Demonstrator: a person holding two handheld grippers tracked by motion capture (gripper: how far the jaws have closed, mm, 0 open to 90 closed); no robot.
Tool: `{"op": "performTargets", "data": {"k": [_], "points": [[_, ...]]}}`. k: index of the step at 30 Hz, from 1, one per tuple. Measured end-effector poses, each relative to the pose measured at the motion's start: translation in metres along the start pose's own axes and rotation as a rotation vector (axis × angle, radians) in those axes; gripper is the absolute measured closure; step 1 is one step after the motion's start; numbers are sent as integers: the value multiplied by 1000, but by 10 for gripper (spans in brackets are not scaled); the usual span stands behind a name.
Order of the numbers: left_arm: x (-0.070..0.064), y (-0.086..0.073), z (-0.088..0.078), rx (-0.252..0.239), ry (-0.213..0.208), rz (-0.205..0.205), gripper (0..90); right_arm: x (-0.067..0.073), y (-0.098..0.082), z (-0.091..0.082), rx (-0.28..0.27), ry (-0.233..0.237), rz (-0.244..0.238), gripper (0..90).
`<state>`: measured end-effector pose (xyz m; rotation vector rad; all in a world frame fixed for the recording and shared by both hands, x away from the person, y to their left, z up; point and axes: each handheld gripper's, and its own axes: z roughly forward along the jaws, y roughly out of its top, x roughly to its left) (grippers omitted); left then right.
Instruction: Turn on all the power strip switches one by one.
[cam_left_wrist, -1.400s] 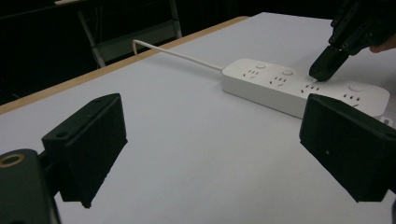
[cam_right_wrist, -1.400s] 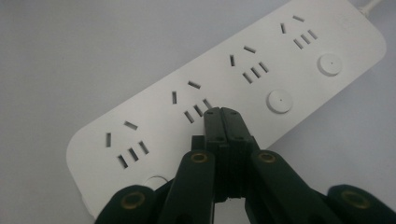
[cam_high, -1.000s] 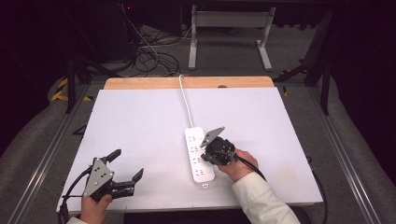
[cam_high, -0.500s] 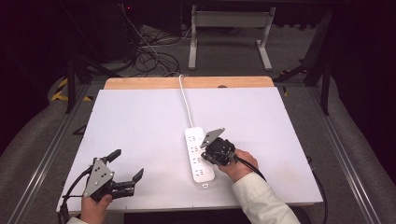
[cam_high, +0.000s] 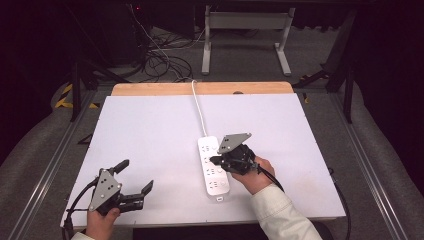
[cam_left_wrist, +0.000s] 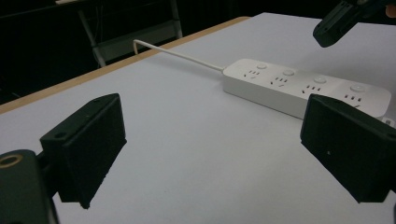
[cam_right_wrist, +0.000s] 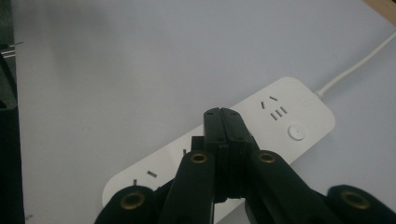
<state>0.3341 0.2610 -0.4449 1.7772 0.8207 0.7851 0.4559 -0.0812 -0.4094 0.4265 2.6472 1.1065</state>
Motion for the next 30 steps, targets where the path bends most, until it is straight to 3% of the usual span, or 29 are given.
{"op": "performTargets", "data": {"k": [9,17,30], "points": [[0,0,0,0,2,3,70,-15,3,7,-26,-26,48,900],[1,0,0,3,1,0,70,-30,-3,21,21,-41,104,900],[1,-1,1,5,-2,-4,70,-36,-9,37,104,-41,111,900]]}}
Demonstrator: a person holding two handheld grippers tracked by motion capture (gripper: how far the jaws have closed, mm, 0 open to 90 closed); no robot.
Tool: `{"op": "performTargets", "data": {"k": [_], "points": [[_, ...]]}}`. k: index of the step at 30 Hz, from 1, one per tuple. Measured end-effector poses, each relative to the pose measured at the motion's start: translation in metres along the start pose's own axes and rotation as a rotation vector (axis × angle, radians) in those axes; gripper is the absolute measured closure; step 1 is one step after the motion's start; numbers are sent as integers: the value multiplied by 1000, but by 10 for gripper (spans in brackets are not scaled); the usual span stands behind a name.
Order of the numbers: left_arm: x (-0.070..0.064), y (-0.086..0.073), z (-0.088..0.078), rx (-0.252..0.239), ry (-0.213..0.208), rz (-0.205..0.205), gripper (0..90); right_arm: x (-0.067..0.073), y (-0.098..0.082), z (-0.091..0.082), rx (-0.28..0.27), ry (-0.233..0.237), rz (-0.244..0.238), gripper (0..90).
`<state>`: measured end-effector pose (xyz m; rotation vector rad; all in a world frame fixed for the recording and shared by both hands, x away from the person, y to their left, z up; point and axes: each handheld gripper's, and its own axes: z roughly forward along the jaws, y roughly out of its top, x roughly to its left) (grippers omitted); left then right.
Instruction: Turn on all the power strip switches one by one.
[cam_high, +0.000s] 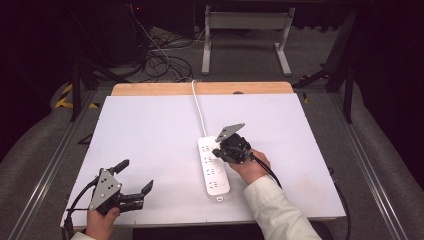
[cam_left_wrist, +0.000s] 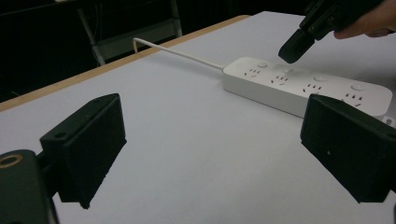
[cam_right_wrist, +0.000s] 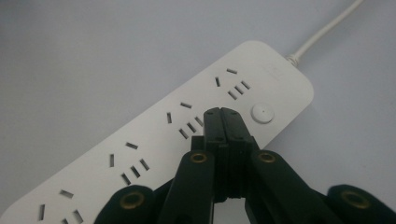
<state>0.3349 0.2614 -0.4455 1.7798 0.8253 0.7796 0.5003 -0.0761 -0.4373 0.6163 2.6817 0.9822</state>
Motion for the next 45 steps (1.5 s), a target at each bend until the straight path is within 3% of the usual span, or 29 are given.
{"op": "performTargets", "data": {"k": [12,31,37,45], "points": [[0,0,0,1,0,0,70,0,-2,7,42,14,-4,900],[0,0,-1,1,1,4,70,3,-3,9,56,-3,-14,900],[0,0,0,1,2,6,70,2,-3,10,51,0,9,900],[0,0,-1,-1,2,4,70,5,-4,10,55,-18,-7,900]]}}
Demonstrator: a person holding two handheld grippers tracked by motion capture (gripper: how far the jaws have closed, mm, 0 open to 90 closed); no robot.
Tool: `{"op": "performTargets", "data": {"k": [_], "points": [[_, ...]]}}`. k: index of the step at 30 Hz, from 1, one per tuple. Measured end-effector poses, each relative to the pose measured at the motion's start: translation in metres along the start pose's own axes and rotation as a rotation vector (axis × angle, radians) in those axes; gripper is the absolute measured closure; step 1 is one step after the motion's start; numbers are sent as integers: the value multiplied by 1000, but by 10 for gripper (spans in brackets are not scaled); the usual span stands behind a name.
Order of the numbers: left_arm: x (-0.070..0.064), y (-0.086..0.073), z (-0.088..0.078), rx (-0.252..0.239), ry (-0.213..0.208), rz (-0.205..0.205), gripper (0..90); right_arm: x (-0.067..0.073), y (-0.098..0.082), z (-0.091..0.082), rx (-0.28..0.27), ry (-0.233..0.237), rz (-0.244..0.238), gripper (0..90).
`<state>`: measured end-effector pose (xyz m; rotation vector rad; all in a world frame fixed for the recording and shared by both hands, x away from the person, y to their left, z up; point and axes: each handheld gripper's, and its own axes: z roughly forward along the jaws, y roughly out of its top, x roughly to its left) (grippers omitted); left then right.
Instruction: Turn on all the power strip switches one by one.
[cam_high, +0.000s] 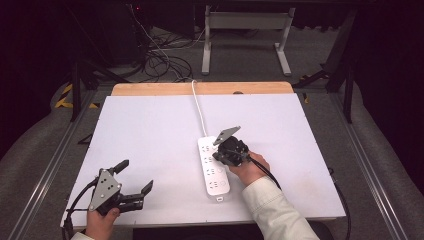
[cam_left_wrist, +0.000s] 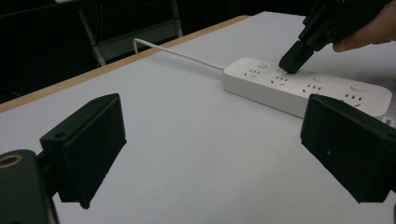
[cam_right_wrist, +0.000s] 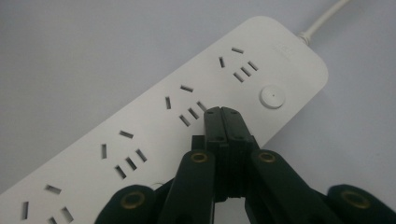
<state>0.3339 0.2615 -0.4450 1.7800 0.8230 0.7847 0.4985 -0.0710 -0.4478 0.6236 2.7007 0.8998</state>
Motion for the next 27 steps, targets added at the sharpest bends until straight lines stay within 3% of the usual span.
{"op": "performTargets", "data": {"k": [10,14,18,27], "points": [[0,0,0,1,-2,1,69,2,-1,0,-1,-4,4,900],[0,0,1,2,-3,0,69,4,0,-4,-40,-17,-19,900],[1,0,1,1,-4,-4,69,8,6,-17,-120,-30,-35,900],[1,0,1,1,-4,-3,69,6,8,-23,-137,-22,-28,900]]}}
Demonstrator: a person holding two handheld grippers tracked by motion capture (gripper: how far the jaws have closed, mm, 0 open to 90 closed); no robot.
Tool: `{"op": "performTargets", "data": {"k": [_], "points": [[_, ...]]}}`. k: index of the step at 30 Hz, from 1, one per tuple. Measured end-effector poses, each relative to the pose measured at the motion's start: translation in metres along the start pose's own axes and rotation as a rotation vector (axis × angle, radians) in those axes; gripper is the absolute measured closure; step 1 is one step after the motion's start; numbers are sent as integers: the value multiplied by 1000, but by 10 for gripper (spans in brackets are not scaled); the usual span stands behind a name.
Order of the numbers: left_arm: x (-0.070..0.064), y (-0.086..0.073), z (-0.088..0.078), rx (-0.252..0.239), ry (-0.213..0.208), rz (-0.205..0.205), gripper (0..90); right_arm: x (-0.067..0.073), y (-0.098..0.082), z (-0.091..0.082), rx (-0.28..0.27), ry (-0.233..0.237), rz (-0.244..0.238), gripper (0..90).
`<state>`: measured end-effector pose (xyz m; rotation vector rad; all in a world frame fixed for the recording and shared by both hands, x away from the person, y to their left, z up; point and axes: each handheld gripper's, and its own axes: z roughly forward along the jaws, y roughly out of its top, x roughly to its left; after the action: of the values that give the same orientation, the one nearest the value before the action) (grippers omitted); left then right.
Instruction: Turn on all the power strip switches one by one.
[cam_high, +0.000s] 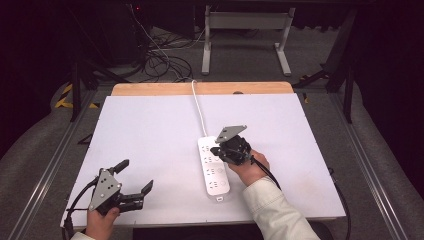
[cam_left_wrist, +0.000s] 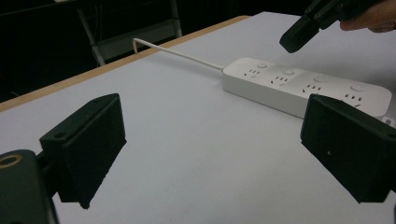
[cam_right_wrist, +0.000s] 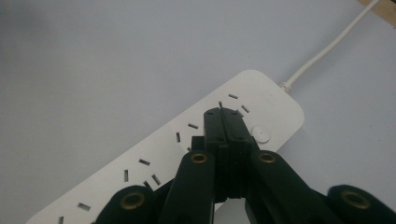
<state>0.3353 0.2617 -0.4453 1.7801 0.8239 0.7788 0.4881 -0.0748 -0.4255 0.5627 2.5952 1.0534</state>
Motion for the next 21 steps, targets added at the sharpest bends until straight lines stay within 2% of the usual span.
{"op": "performTargets", "data": {"k": [7,10,17,21], "points": [[0,0,0,1,1,-2,69,-1,5,-4,-23,6,-2,900],[0,0,0,1,0,0,69,-4,11,-6,-47,25,14,900],[1,0,1,3,3,4,69,-18,20,-4,-42,20,41,900],[1,0,1,7,3,1,69,-23,22,4,-2,-9,36,900]]}}
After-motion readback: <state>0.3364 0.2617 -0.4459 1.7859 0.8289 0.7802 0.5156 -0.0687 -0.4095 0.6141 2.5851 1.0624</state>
